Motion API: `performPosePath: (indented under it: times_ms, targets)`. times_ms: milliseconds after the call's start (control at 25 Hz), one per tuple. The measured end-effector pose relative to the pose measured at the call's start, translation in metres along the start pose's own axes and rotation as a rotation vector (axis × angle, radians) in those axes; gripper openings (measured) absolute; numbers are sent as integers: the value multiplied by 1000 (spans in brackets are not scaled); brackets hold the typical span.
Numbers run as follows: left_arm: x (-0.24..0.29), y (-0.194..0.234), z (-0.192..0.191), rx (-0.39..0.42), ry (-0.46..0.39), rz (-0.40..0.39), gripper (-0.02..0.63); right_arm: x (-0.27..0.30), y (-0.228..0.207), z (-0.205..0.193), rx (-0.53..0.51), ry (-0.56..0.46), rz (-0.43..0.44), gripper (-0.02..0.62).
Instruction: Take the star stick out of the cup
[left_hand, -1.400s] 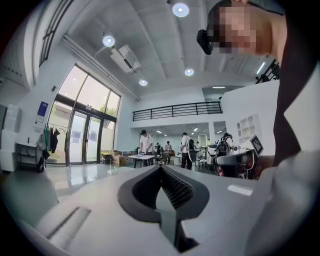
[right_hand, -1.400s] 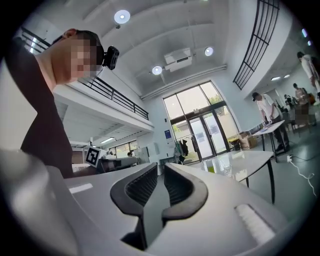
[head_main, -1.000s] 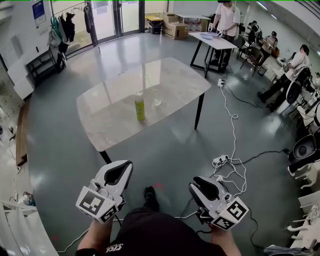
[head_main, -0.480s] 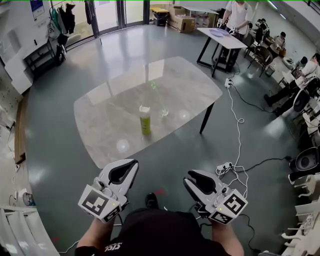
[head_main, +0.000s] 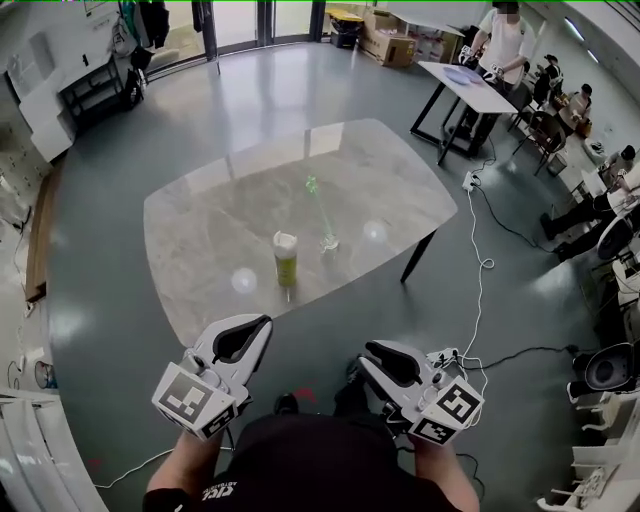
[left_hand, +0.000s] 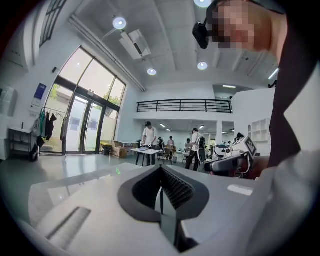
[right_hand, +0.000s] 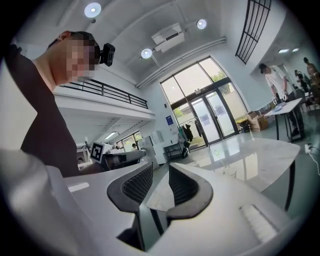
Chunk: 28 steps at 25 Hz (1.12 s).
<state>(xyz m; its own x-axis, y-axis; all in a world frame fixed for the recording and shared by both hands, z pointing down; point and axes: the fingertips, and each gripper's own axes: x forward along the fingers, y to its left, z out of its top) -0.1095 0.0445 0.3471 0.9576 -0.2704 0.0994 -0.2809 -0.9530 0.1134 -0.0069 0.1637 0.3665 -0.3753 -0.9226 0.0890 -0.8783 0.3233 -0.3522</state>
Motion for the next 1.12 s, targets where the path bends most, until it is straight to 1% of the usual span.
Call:
performPosePath:
  times_ms: [160,320,440,560,680,800,960,1040,1120]
  targets:
    - [42,-3,7,21,-20,56,2,0,-47,18,-18,9,75,115]
    - [82,-3,16,9,-45,150,2,2,-94,38,-43,49,161,114]
    - [117,-14,16,31,-33,193,2,0,-126,52,-77,83,223,114]
    - [138,-23,13,21,-32,227,2,0,-148,53,-66,110,268,112]
    - [151,-25,6,-7,-9,255,2,5,-162,49,-26,137,300,112]
    - [159,-16,5,-6,21,293,2,16,-170,46,-11,154,341,112]
    - [165,0,7,-2,11,306,2,42,-177,49,14,158,369,110]
    - [168,14,10,0,9,326,2,58,-178,53,10,164,389,109]
    - [170,29,11,-16,-3,329,2,77,-181,53,-1,186,398,109]
